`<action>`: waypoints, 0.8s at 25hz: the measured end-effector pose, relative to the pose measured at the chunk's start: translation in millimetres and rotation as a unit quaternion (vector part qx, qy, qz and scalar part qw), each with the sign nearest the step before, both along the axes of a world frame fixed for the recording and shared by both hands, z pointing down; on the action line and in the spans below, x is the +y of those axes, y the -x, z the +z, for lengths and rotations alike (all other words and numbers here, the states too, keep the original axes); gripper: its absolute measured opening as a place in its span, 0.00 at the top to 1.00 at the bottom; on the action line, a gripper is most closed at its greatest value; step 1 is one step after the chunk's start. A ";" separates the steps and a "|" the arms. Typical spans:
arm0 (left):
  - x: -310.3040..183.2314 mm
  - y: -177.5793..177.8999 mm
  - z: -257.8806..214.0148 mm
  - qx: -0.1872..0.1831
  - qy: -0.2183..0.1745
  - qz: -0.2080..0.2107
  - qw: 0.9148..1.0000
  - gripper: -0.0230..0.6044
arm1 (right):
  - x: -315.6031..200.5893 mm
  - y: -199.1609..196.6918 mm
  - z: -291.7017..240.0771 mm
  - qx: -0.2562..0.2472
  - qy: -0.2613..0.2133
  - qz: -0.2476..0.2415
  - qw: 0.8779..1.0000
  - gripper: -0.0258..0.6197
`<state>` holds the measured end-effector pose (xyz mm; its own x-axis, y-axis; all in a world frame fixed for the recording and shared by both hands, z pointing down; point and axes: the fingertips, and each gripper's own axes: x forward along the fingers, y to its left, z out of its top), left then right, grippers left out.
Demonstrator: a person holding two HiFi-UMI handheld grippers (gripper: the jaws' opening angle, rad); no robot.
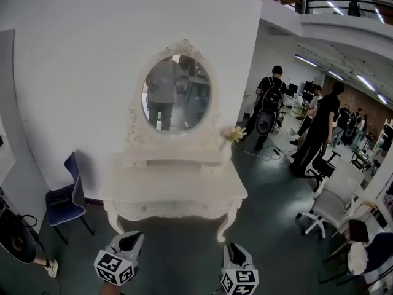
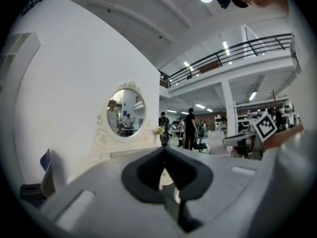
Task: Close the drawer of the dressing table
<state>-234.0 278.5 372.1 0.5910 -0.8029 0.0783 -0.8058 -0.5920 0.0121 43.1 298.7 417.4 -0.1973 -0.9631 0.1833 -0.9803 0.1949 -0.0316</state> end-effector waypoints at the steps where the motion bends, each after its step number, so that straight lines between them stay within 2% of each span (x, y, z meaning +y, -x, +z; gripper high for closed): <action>1: 0.5 -1.4 0.3 -0.001 0.001 0.001 1.000 0.97 | 0.6 -0.4 -0.2 -0.001 0.004 0.000 1.000 0.85; 10: -1.4 -17.9 4.9 -0.005 0.007 0.005 1.000 0.97 | -2.8 -17.2 3.7 -0.016 0.020 0.014 1.000 0.84; 20: -5.4 -56.2 9.8 -0.008 0.017 0.008 1.000 0.97 | -12.9 -46.5 12.0 -0.031 0.028 0.009 0.999 0.84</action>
